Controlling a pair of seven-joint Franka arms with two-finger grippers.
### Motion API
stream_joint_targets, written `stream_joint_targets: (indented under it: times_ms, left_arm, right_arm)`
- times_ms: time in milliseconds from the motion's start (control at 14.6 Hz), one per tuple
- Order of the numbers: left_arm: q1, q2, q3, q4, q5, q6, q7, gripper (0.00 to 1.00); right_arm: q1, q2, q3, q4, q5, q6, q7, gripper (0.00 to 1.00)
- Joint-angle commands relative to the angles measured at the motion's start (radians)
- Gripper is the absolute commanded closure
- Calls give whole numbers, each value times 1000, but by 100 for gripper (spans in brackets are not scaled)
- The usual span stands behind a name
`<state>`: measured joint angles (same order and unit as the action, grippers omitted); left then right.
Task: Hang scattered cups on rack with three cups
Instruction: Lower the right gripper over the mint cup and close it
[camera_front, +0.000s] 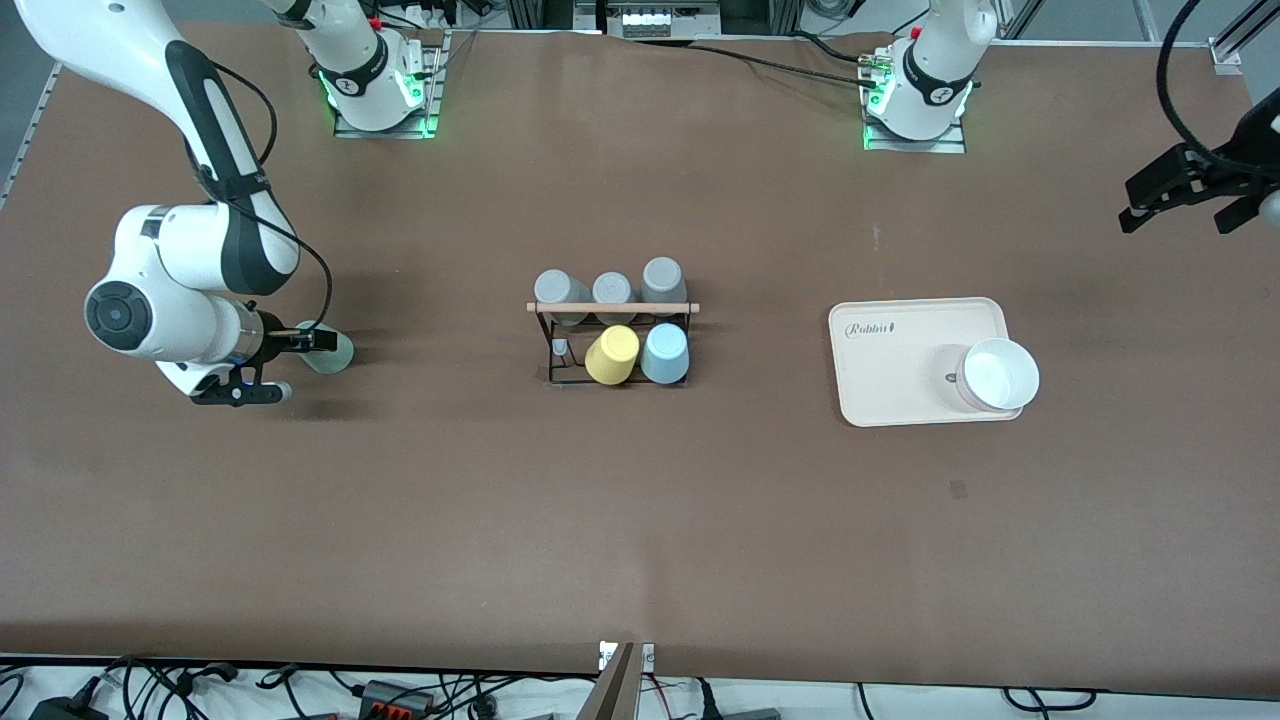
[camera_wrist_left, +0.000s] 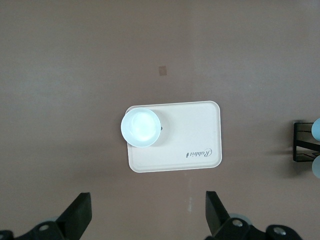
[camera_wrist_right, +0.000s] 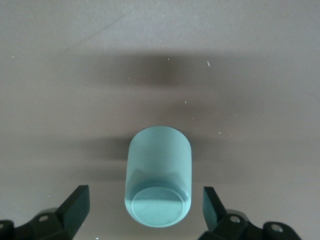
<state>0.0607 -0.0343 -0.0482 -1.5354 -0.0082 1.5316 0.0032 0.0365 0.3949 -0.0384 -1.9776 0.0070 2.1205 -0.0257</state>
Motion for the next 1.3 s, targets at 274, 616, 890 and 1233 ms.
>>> stream_joint_targets:
  times_ms: [274,616,890,1233]
  left_arm:
    - [-1,28,-1,61,11,-73,20,0]
    - [-4,53,4,92,2,-71,6,0]
    - [-1,60,4,92,10,-71,9,0]
    - [27,67,4,86,10,-74,29,0]
  right_arm:
    - [-27,39,3,-15,-4,22,0,0]
    - [-26,61,5,-15,1,24,0,0]
    - [-18,52,6,-4,1,-2,-2,68]
    - [6,33,15,210,19,-233,-8,77]
